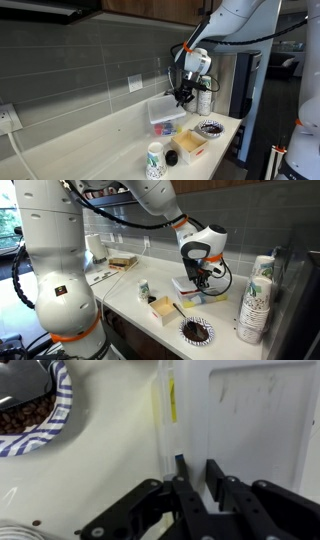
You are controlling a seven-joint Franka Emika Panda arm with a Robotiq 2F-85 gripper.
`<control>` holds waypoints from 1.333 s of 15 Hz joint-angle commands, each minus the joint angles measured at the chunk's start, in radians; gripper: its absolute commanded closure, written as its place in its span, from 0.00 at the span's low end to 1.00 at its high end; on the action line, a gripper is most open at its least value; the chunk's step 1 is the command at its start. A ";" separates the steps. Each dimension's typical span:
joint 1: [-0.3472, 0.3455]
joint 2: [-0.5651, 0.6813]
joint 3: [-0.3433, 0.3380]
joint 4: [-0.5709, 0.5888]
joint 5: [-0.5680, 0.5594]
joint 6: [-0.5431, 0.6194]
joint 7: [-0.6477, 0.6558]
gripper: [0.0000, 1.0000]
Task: Remove the white lid from the clear container.
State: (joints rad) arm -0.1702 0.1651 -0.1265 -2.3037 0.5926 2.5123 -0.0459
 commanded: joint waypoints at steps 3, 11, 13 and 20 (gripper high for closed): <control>0.010 -0.073 0.009 -0.013 -0.069 0.007 0.042 0.94; 0.055 -0.119 0.051 -0.003 -0.071 0.082 0.037 0.94; 0.066 -0.109 0.057 0.003 -0.093 0.080 0.052 0.94; 0.107 -0.050 0.085 0.034 -0.170 0.008 0.161 0.94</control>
State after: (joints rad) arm -0.0870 0.0902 -0.0559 -2.3044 0.4685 2.5533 0.0542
